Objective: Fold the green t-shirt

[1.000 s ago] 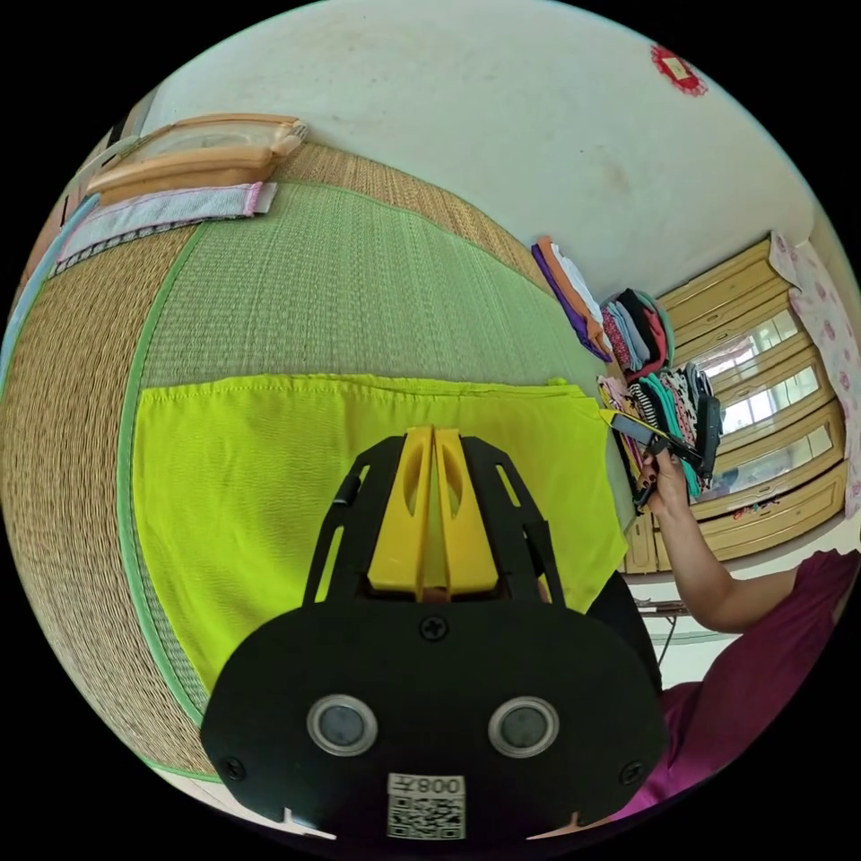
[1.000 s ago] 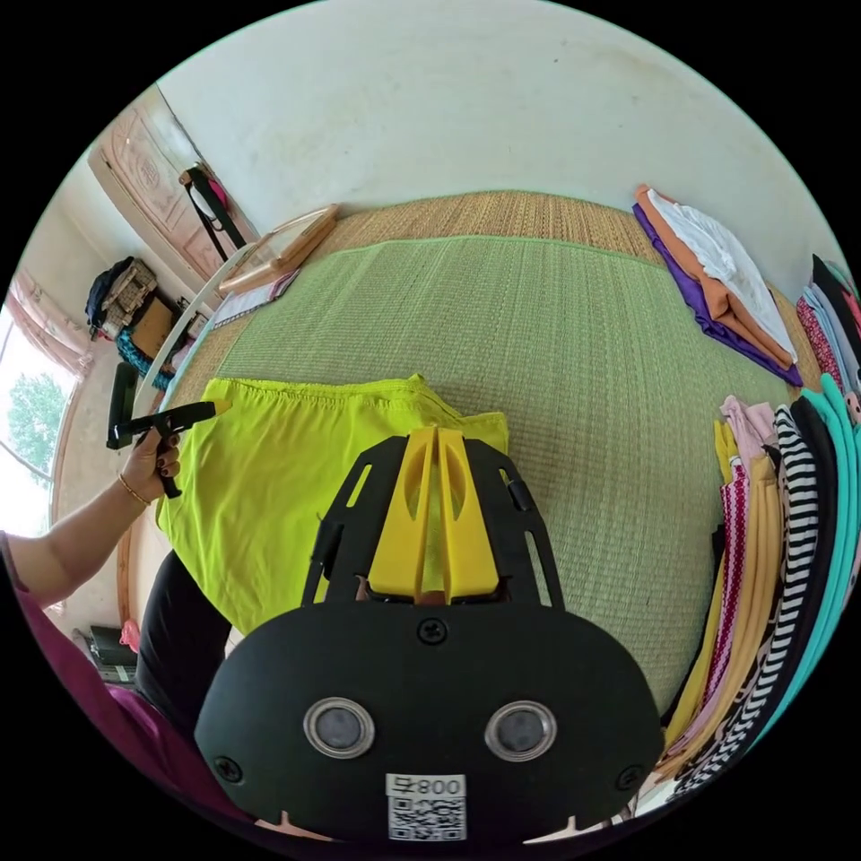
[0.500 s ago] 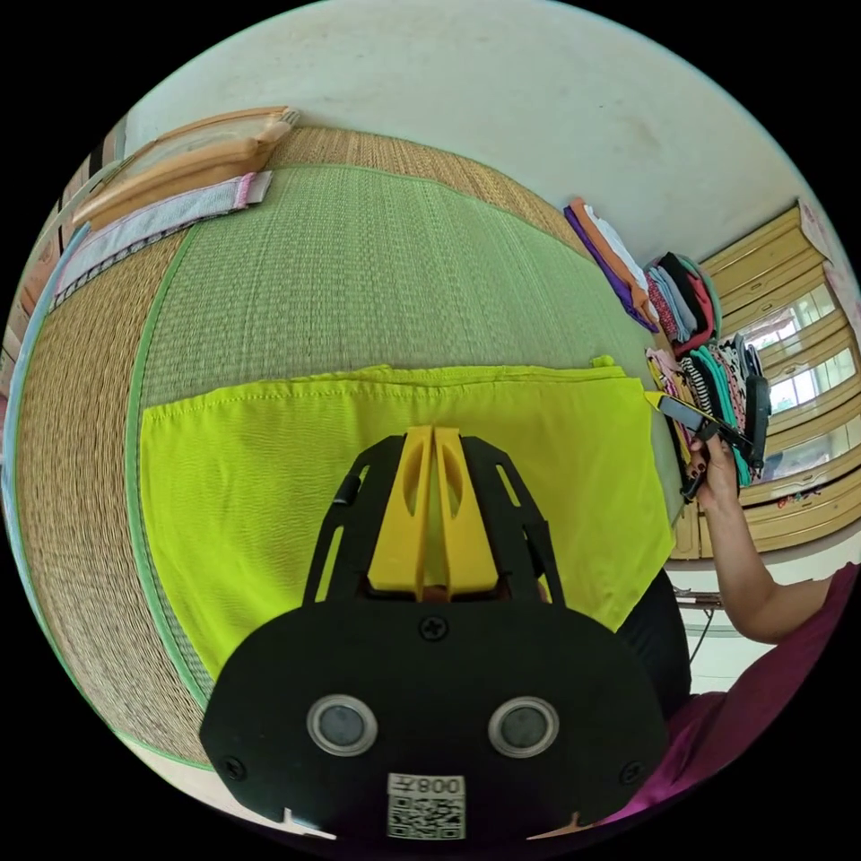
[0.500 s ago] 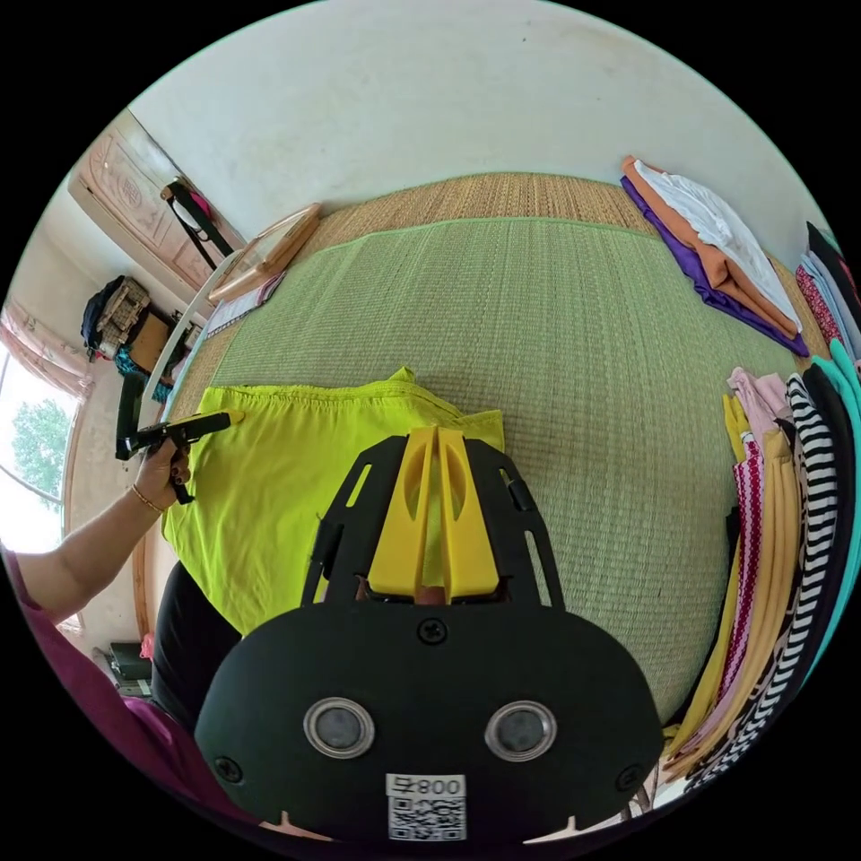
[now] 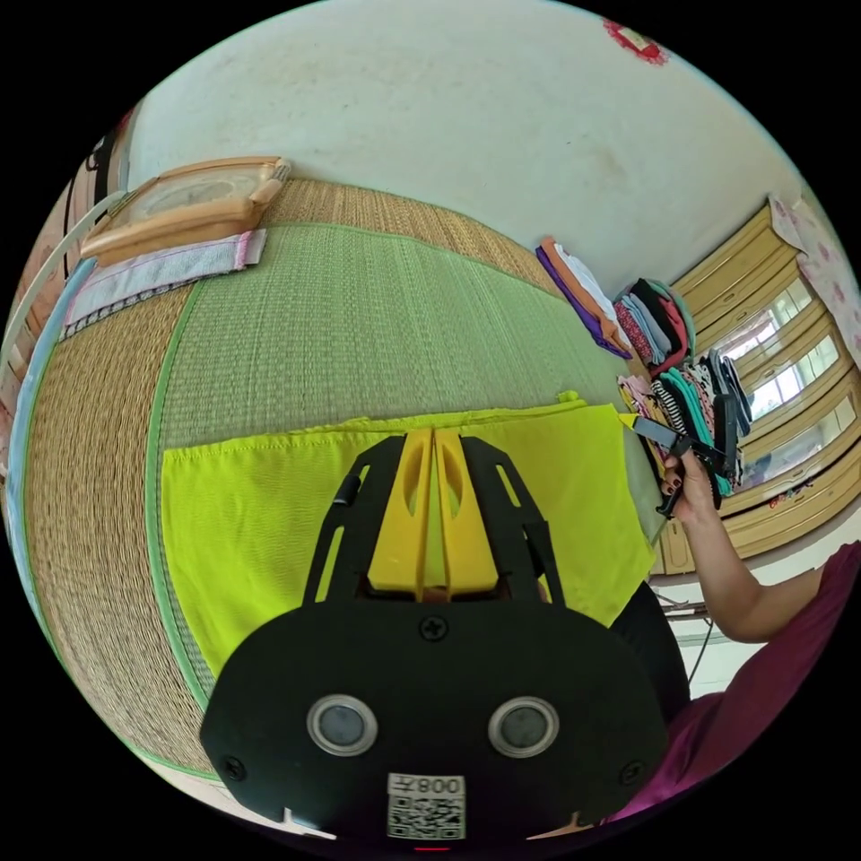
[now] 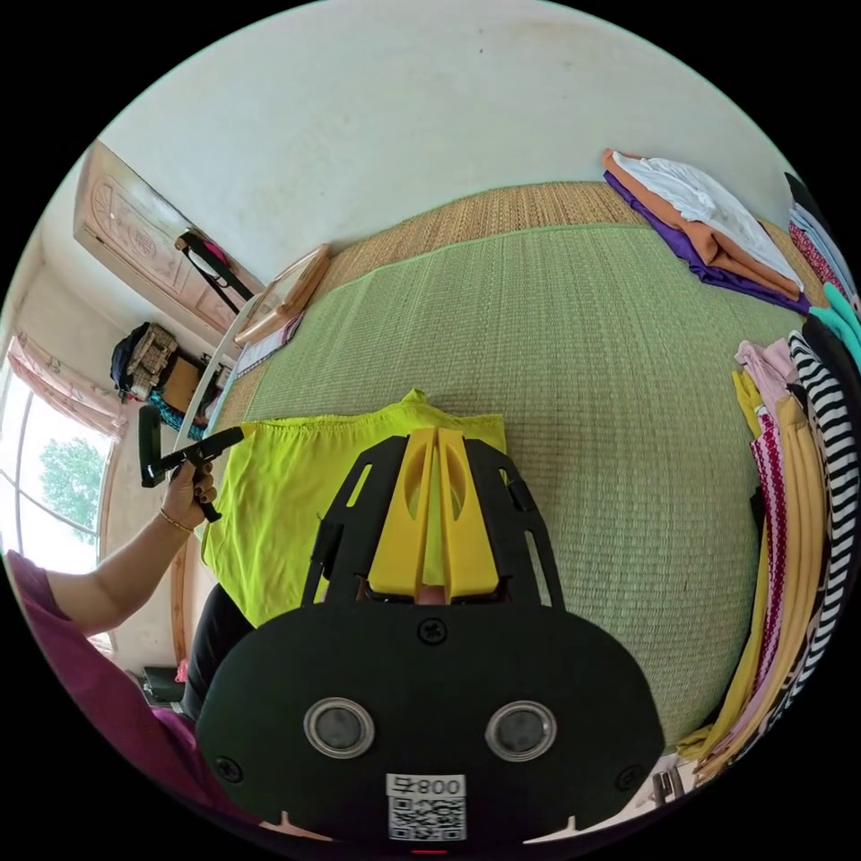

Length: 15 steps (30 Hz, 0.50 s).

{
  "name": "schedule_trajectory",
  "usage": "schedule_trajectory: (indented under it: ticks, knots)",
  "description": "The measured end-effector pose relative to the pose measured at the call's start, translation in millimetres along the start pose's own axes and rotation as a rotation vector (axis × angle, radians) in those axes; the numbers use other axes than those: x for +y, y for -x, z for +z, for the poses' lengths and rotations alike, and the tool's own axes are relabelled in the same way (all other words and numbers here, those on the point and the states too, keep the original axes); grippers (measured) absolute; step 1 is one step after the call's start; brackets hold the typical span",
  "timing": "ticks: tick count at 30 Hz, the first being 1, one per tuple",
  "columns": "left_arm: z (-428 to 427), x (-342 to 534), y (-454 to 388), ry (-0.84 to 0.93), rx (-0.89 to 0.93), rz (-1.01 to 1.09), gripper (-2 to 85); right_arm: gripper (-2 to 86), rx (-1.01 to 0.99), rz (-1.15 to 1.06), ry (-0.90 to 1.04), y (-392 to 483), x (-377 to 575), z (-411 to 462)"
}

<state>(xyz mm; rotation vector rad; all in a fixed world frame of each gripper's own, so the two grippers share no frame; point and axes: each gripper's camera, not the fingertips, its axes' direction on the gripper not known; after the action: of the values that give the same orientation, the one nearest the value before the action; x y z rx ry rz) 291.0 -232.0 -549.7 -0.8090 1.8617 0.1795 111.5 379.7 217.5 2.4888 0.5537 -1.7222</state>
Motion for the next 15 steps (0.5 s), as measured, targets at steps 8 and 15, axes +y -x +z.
schedule_trajectory:
  ticks: [8, 15]
  knots:
    - [22.7, 9.1, -1.5, 0.137, -0.081, 0.012, 0.6, 0.2, -0.014, 0.014, -0.020, -6.9, 3.2, -14.2]
    - [-7.5, 14.3, -7.5, 0.092, -0.082, 0.028, 0.2, 0.1, -0.021, 0.018, -0.030, -12.1, 9.2, -26.2]
